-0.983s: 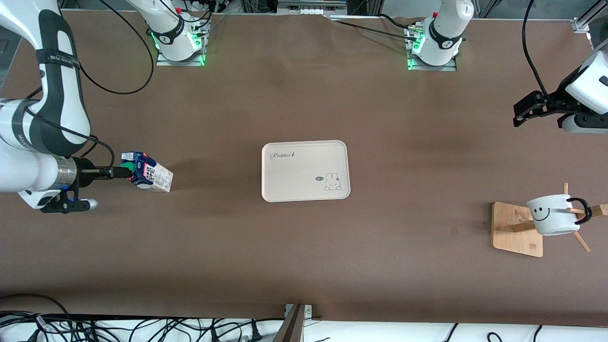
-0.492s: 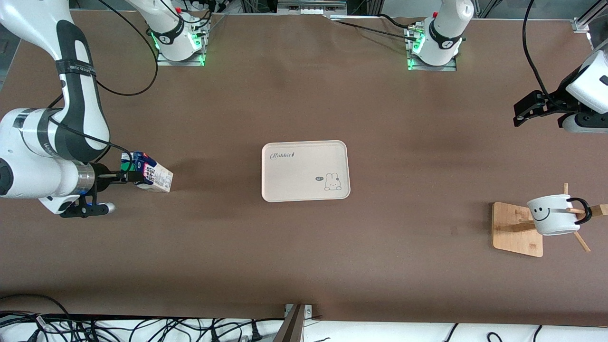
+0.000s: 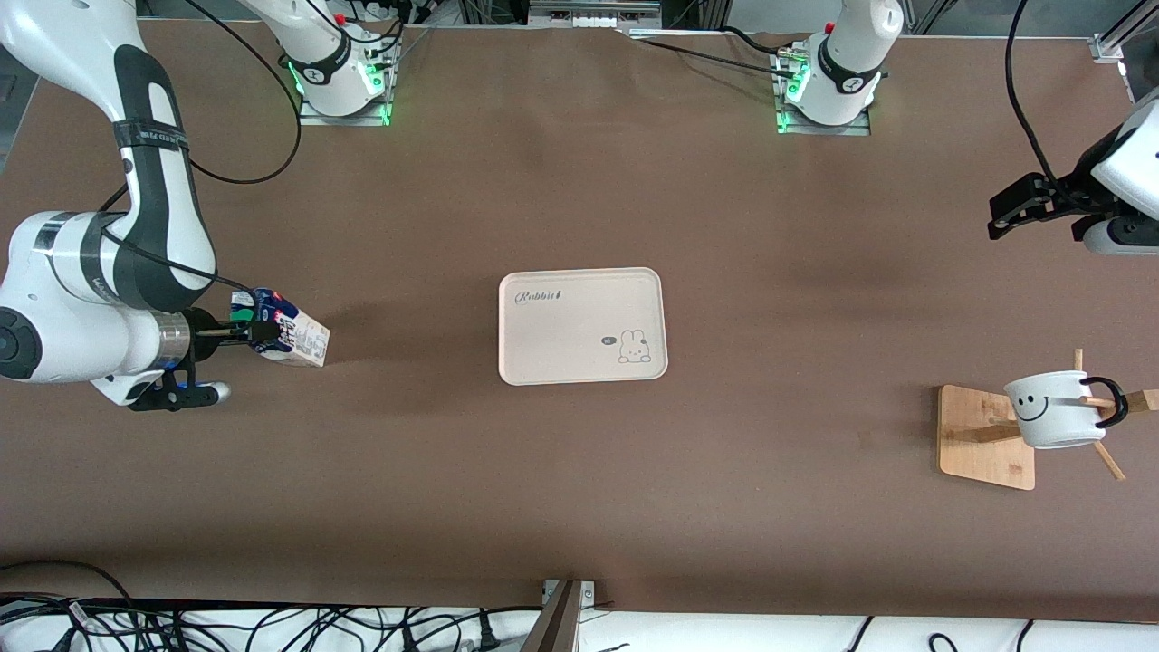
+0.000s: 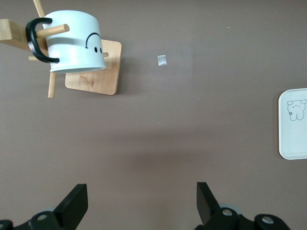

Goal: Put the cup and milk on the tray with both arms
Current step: 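Close the right gripper around the milk carton, then reach the left gripper into the white mug on the mug tree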

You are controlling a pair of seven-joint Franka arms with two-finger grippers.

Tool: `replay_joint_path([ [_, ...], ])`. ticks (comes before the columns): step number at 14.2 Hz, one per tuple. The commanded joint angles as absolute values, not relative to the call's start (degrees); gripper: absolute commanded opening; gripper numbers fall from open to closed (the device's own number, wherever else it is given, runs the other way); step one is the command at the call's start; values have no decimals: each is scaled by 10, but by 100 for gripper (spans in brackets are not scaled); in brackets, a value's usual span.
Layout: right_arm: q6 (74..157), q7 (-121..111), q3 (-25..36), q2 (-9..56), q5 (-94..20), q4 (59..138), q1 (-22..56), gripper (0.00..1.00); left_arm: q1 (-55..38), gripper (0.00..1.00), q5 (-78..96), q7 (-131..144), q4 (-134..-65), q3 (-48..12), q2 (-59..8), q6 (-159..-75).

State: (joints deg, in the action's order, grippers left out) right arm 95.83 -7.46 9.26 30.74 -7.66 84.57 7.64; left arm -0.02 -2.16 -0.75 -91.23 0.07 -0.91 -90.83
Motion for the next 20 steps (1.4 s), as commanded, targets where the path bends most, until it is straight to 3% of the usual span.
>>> replay_joint_path([
  [1,938,-75,97,309,-87,838,74,100,11,100,-24,-21,-894,-2,-28,-905],
  [4,926,-82,98,309,-86,841,69,100,22,100,-22,-32,-789,-2,-93,-897],
  [7,926,-84,99,309,-84,853,55,100,39,100,-18,-6,-812,-1,-90,-926],
  [9,925,-84,99,310,-84,858,55,100,64,100,-12,17,-875,-4,-64,-994],
  [12,920,-83,98,309,-84,868,58,100,87,100,-11,65,-1034,-4,-4,-1204],
  [14,912,-83,98,309,-84,868,62,100,91,100,3,114,-1107,-4,1,-1318],
  [17,902,-81,97,309,-84,868,63,100,91,100,11,219,-1186,-6,-6,-1457],
  [20,903,-82,97,309,-84,867,63,100,92,100,55,296,-1216,-6,-33,-1526],
])
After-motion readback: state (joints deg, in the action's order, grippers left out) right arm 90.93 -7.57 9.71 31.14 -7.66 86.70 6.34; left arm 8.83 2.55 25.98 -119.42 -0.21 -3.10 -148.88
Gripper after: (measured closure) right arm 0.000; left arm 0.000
